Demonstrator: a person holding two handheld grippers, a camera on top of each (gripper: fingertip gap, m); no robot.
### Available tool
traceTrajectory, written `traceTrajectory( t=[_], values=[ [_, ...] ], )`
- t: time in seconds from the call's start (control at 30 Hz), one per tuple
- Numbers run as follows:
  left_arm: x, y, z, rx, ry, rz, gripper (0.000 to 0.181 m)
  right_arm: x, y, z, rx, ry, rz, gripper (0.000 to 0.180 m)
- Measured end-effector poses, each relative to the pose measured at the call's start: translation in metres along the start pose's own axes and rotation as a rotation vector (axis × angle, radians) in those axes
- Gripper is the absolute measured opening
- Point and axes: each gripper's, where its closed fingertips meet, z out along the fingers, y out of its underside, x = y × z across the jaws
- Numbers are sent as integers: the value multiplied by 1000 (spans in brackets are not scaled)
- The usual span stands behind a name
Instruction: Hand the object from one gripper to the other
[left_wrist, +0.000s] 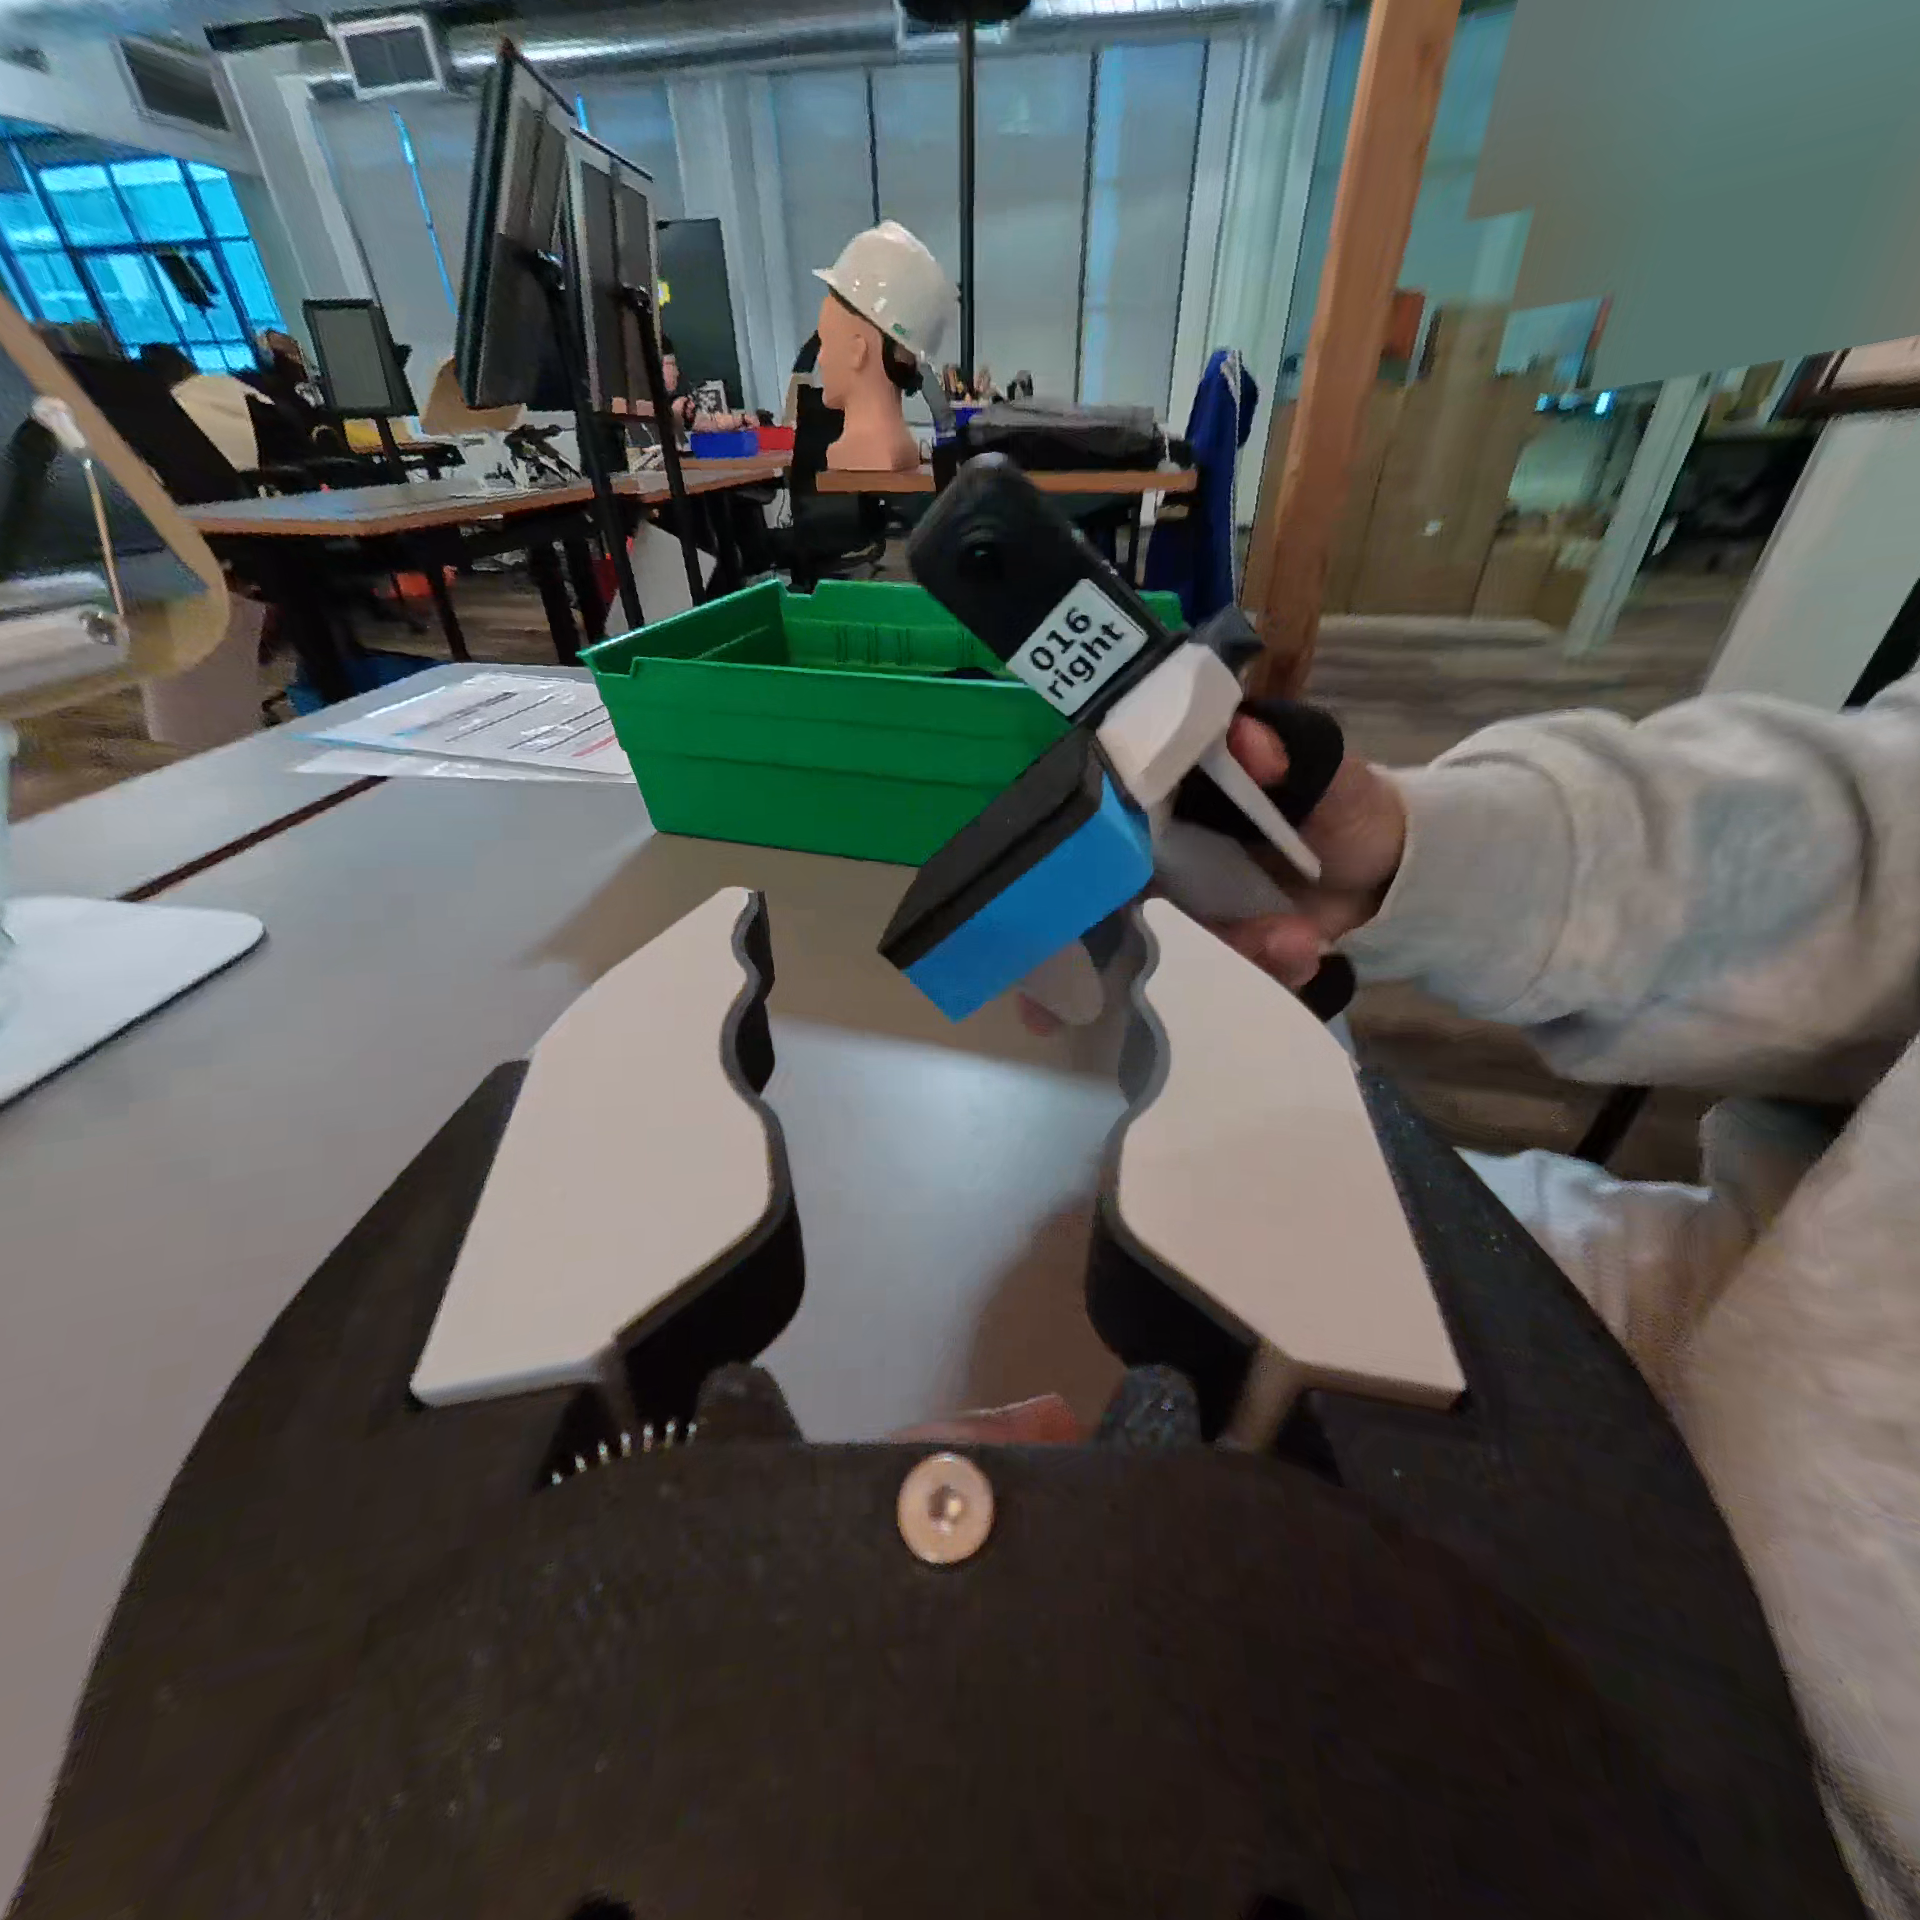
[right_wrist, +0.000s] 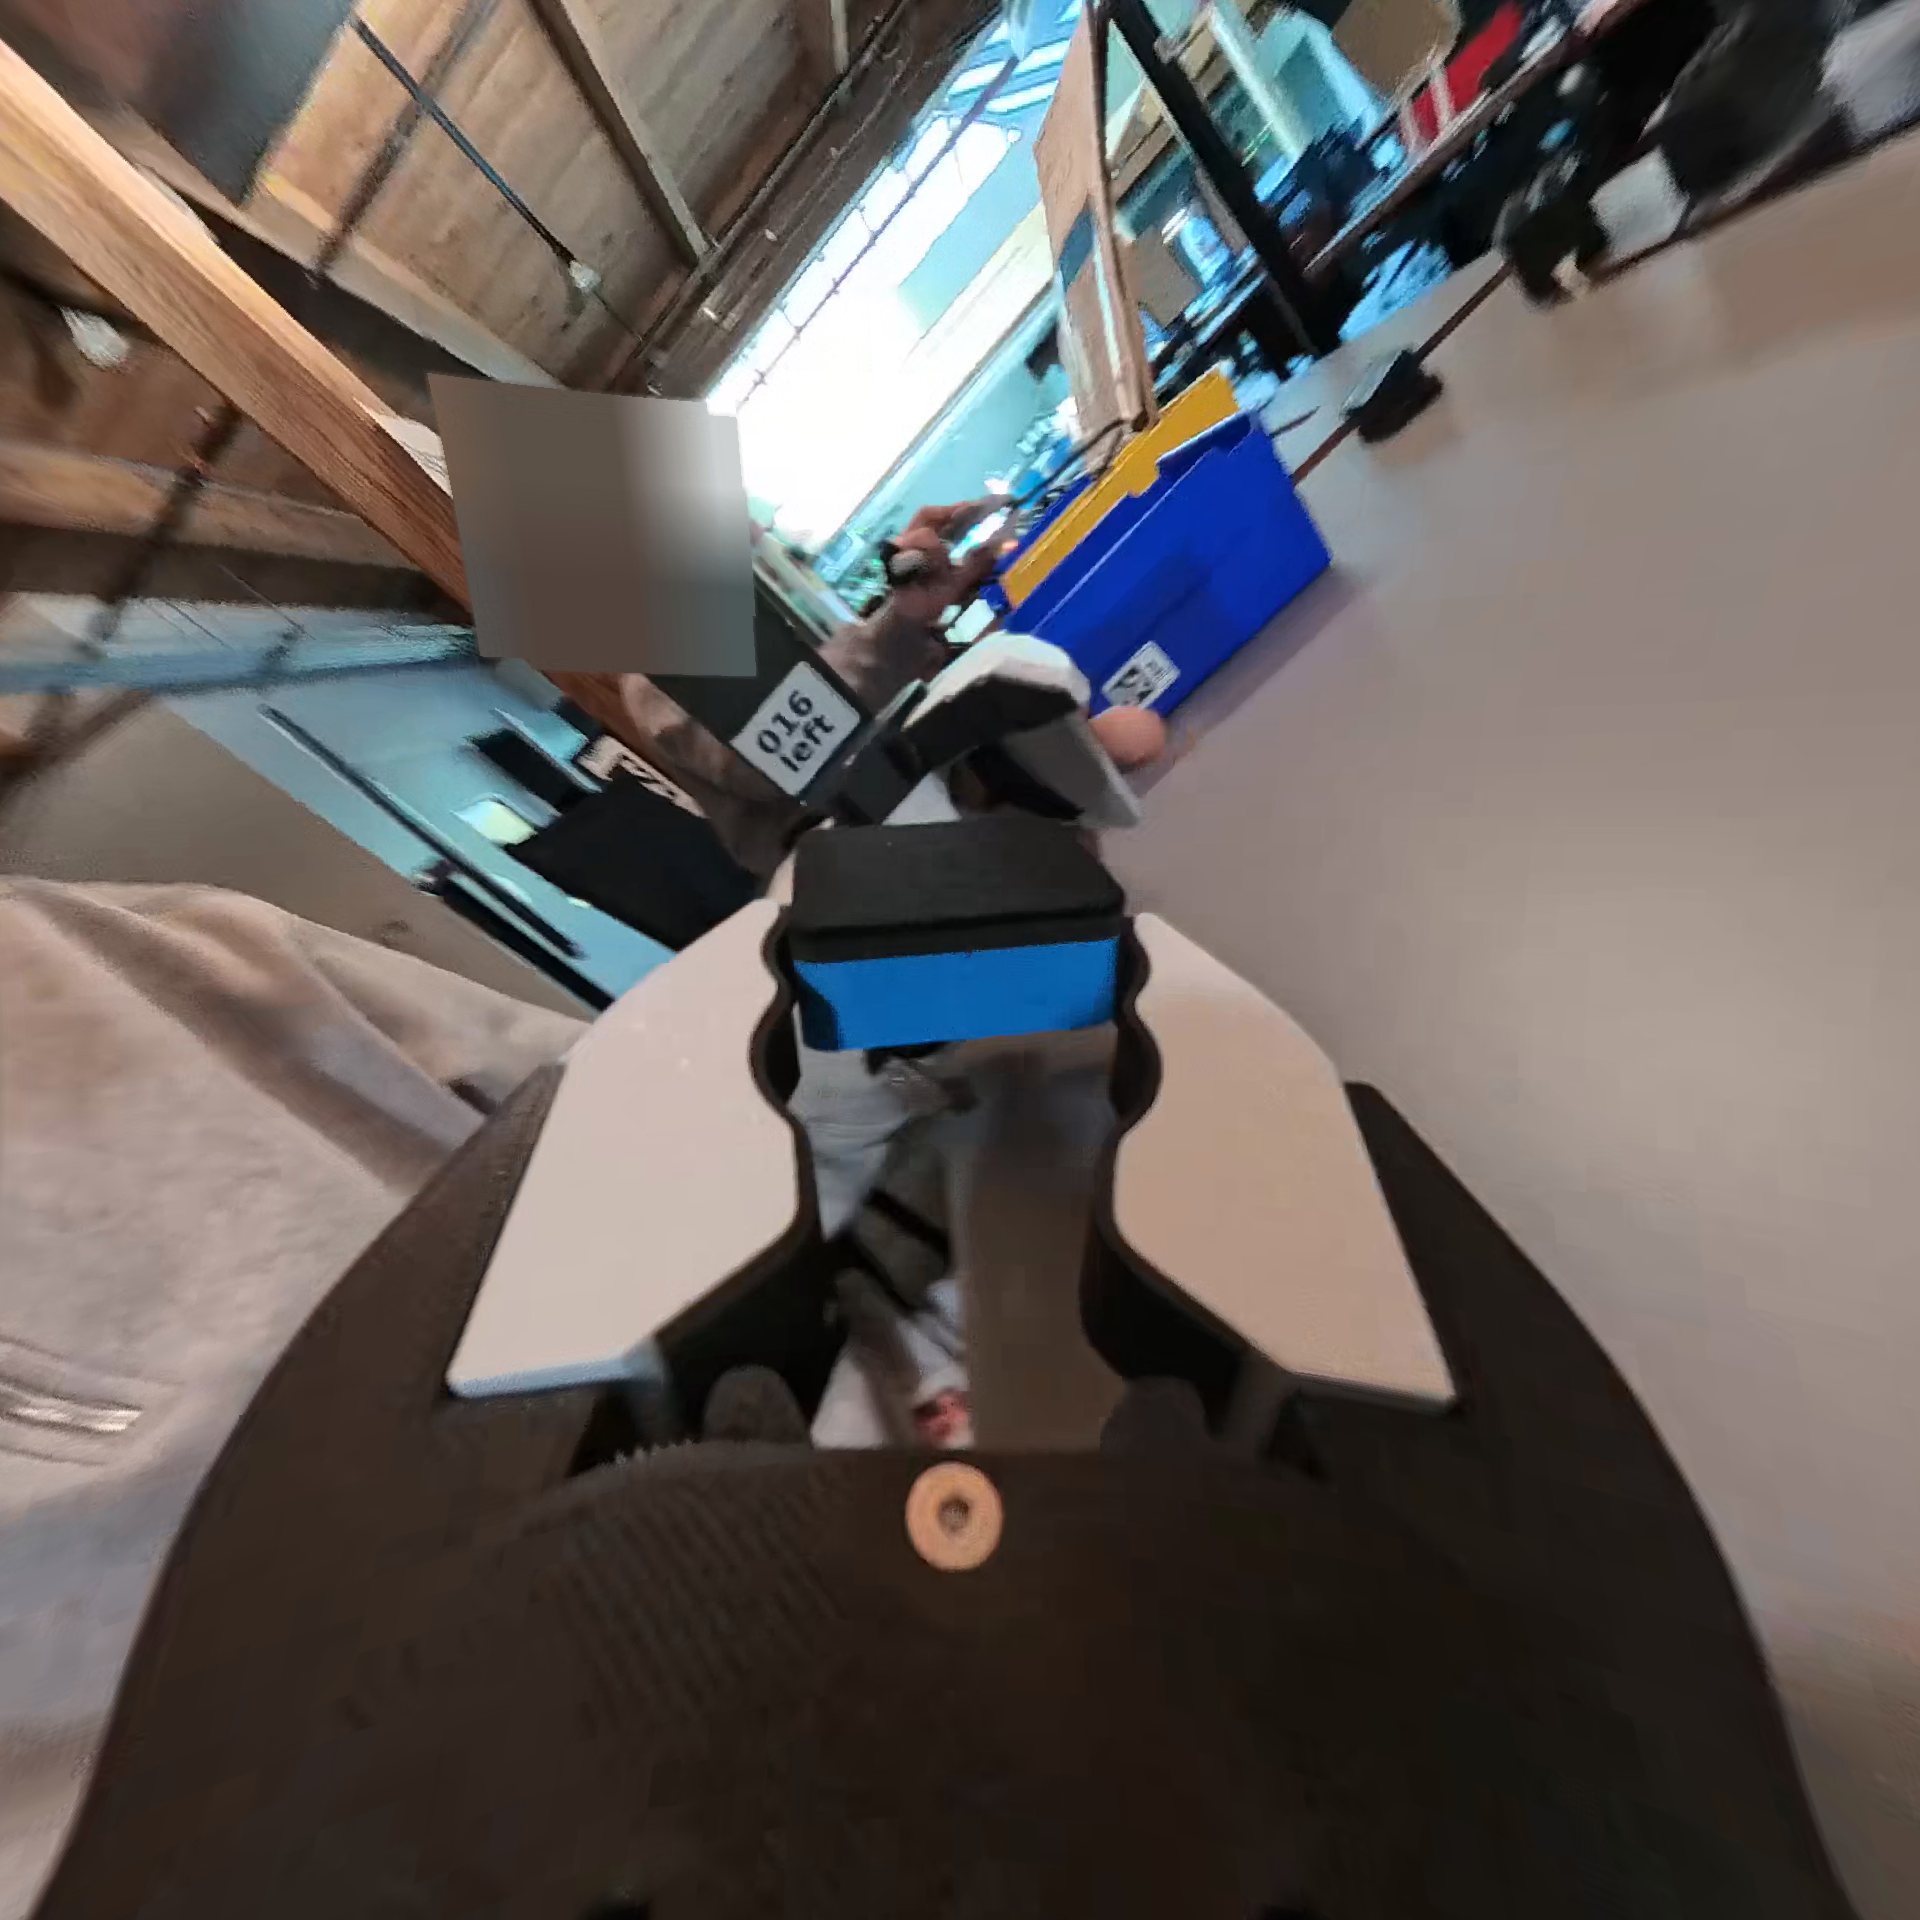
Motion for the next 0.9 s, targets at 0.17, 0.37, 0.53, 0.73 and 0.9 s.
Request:
traceTrajectory(
  t=[0.17, 0.37, 0.53, 0.73, 0.9],
  values=[
    [14, 13, 14, -83, 36, 100, 54, -2, 5, -5, -18, -101, 229, 59],
    [16, 13, 12, -91, 49, 89, 29, 3, 16, 4, -67, -127, 308, 59],
    [-2, 10, -2, -51, 7, -60, 24, 9, -3, 7, 46, -89, 130, 73],
    [-13, -8, -28, 119, 117, -403, 25, 7, -33, -3, 193, 13, -186, 76],
    [-18, -14, -42, 209, 224, -635, 25, -4, -23, 13, 128, 80, -495, 69]
  ],
)
